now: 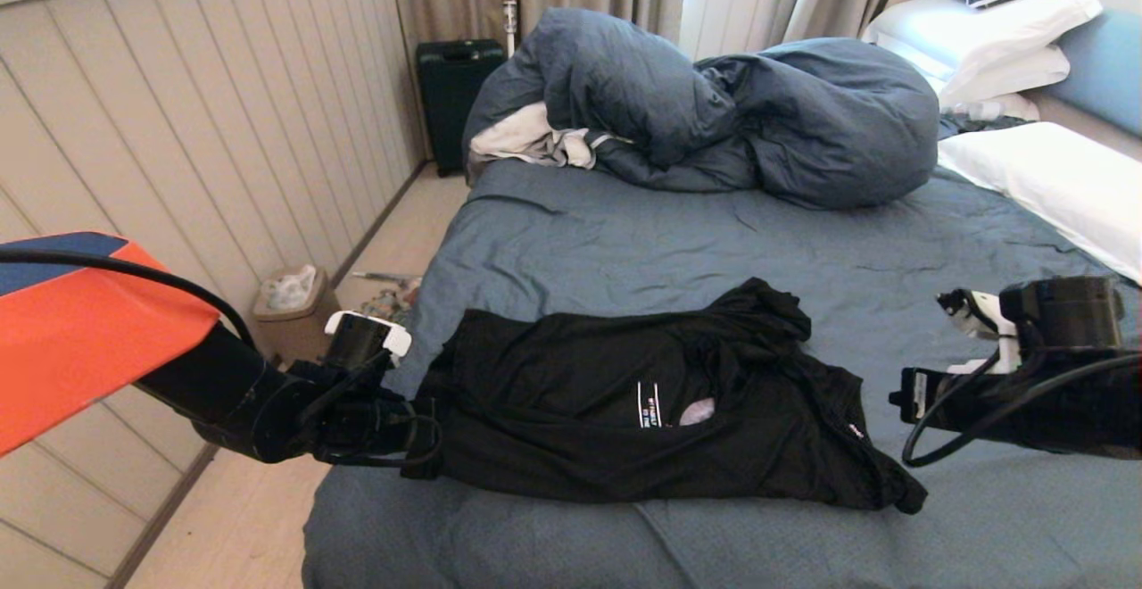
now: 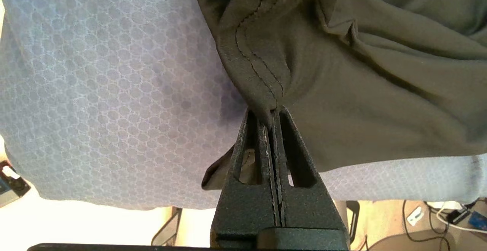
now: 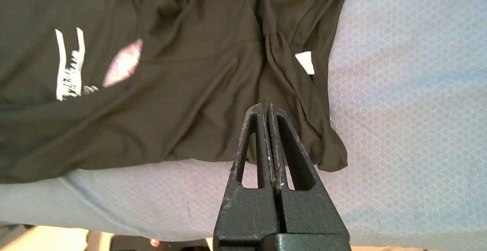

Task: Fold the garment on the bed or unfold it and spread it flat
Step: Fold the black T-shirt

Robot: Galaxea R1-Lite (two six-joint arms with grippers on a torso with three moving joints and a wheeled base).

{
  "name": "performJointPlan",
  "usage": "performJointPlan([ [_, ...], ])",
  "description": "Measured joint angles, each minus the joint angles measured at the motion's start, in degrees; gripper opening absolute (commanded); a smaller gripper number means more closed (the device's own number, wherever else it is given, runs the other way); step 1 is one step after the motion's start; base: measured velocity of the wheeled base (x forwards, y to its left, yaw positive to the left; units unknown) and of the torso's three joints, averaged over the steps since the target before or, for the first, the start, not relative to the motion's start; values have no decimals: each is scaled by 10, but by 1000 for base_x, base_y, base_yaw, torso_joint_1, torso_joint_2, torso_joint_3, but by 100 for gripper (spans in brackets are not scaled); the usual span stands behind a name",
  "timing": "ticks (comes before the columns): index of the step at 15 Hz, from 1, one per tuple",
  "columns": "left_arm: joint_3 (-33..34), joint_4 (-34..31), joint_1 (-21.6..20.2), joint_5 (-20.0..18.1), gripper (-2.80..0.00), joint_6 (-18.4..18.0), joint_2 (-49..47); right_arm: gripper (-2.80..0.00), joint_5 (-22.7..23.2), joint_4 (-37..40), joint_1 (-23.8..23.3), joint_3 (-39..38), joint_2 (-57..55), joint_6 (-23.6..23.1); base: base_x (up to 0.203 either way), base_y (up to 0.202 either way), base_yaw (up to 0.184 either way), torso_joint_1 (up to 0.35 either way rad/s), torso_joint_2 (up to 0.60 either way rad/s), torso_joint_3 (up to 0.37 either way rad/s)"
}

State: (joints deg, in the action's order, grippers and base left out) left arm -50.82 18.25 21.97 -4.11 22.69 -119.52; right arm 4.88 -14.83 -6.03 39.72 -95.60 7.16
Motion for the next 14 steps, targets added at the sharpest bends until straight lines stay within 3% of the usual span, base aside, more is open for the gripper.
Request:
performJointPlan([
  [8, -3, 3, 0, 3, -280, 0, -27, -280, -3, 49, -11, 12, -77, -46, 0, 0, 0, 0, 0, 0],
  [9, -1, 3, 0, 3, -280, 0, -28, 0, -5, 53, -13, 12, -83, -48, 0, 0, 0, 0, 0, 0],
  [11, 3, 2, 0, 2, -280, 0, -28, 0, -6, 53, -32, 9, -89, -54, 0, 0, 0, 0, 0, 0],
  [14, 4, 2, 1, 2, -280, 0, -29, 0, -6, 49, -64, 2, -98, -120, 0, 0, 0, 0, 0, 0],
])
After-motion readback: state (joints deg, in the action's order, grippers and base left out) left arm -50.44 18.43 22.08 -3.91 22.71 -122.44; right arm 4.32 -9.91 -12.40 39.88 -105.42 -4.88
